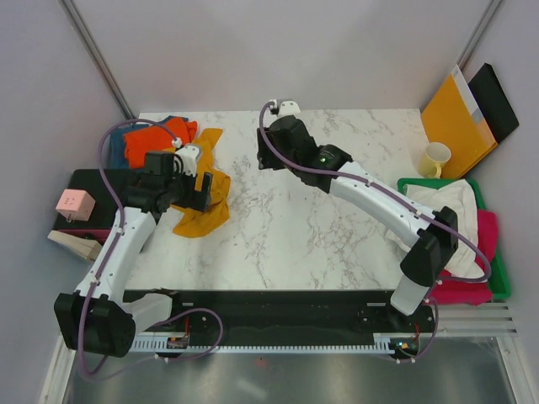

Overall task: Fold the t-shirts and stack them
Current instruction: Move the tshirt to the center of the board, then flatten out the tshirt

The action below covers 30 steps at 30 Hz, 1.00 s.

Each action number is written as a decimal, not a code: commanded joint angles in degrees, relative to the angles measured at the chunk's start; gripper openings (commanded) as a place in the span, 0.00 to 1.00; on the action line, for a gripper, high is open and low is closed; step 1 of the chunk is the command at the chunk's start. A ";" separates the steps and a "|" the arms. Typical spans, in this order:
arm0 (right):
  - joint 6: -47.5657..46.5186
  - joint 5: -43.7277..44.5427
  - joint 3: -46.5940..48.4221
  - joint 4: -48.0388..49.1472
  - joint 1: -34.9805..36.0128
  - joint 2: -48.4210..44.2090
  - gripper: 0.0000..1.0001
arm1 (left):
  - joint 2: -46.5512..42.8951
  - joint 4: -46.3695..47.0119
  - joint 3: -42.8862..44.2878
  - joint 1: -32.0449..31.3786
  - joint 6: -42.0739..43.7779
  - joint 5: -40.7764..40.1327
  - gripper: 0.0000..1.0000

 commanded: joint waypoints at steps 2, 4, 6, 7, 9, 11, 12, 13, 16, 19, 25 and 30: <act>-0.14 6.94 -6.73 0.91 -1.74 -7.76 0.65 | -0.11 1.46 0.58 0.32 -1.53 0.12 0.99; 0.03 5.45 -9.20 0.91 -1.83 -7.68 0.64 | 1.29 1.72 0.93 0.23 -1.44 -1.63 0.99; 1.43 1.15 -12.81 0.91 -1.39 -6.02 0.64 | 2.35 1.81 1.63 0.23 -1.35 -3.92 0.99; 1.87 0.18 -13.95 1.00 -0.69 -5.05 0.64 | 3.14 1.81 1.90 0.23 -1.44 -6.27 0.99; 1.27 -0.01 -16.33 1.79 3.06 -1.89 0.64 | 3.32 1.81 2.77 1.19 -1.96 -6.83 1.00; 0.39 0.78 -17.65 3.54 6.33 1.44 0.62 | 2.80 1.81 3.57 2.68 -3.28 -3.24 1.00; -0.05 1.22 -18.00 4.25 9.30 2.51 0.63 | 2.71 1.81 4.62 4.26 -3.63 -1.92 1.00; 0.03 1.14 -18.18 4.86 10.64 3.65 0.62 | 2.79 1.81 5.32 4.88 -4.33 -0.25 1.00; 0.73 -0.44 -19.32 8.37 14.16 7.69 0.61 | 4.02 1.55 8.40 6.29 -3.90 -0.23 1.00; 1.00 -1.67 -18.45 10.67 15.83 11.73 0.60 | 5.17 1.37 10.42 7.09 -3.46 -0.94 1.00; 0.39 -1.59 -14.50 13.39 16.45 16.40 0.60 | 5.35 0.93 9.55 7.61 -4.43 -0.24 0.99; -1.37 -1.33 -6.68 13.57 16.37 21.67 0.62 | 3.85 1.11 7.97 7.61 -4.25 -0.41 0.99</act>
